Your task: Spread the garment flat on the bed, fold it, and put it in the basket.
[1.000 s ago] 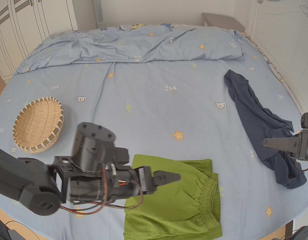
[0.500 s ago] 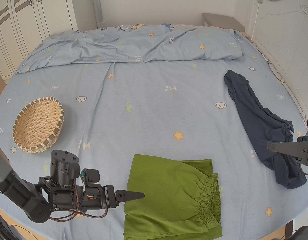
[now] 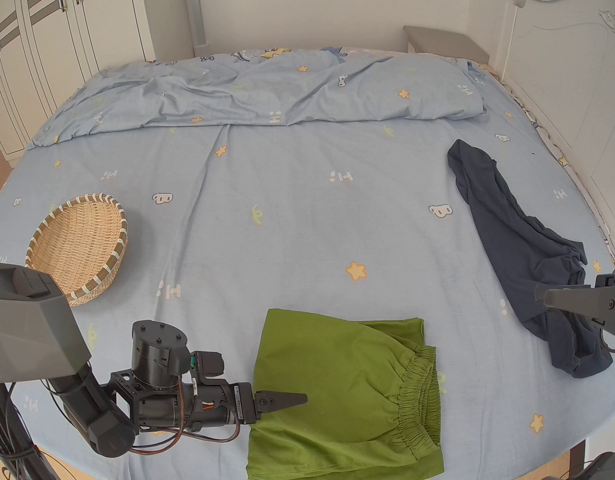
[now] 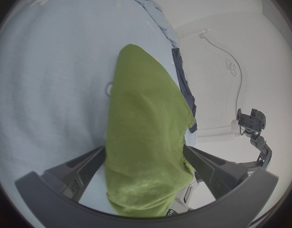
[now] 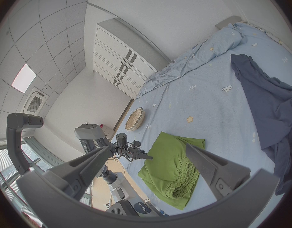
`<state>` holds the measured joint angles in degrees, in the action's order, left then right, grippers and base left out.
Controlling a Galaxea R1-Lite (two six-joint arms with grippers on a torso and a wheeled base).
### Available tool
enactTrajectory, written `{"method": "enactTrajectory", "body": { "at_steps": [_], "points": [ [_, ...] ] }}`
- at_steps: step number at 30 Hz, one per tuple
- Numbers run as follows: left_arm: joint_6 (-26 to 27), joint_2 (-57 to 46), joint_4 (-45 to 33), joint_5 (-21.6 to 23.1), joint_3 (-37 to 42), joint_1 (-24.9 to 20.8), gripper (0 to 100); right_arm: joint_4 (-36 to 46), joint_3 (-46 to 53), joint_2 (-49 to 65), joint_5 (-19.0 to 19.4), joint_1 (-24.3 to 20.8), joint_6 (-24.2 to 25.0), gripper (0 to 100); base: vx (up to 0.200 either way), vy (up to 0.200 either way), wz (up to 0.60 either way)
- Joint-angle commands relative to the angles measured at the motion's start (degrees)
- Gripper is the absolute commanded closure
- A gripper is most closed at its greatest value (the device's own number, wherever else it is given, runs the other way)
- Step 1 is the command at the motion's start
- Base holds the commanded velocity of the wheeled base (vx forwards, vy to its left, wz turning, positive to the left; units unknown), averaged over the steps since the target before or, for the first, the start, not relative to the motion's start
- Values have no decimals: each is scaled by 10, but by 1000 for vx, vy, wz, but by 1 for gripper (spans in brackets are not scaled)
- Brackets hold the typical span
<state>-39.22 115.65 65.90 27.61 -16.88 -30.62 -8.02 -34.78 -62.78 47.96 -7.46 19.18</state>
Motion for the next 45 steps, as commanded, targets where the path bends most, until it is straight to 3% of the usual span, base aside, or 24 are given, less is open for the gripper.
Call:
{"method": "enactTrajectory", "body": {
  "at_steps": [1,8,17,18,26,29,35,40,45],
  "points": [
    [-4,32,28,0,-5,-28,0,-1,2,-3,-1,-3,0,0,0,0,0],
    [-4,60,86,3,1,-63,0,-1,2,-4,-1,-3,-1,0,0,0,0],
    [-3,87,88,6,-5,-65,0,-1,2,-4,0,-4,-1,0,0,0,0],
    [-3,87,92,6,-4,-65,100,-1,2,-4,0,-4,-1,0,0,0,0],
    [-10,65,117,3,15,-58,100,-1,2,-5,-1,-12,-1,0,0,0,0],
    [-31,-26,81,15,32,-25,100,0,1,-5,-1,-10,0,0,0,0,0],
    [-33,-171,-170,75,-52,51,100,7,-5,-5,-1,-7,1,0,0,0,0],
    [-2,-229,-423,84,-173,94,100,10,-7,-3,-1,-4,1,0,0,0,0],
    [37,-232,-482,84,-204,113,100,10,-6,-4,-1,-5,2,0,0,0,0]
  ]
}}
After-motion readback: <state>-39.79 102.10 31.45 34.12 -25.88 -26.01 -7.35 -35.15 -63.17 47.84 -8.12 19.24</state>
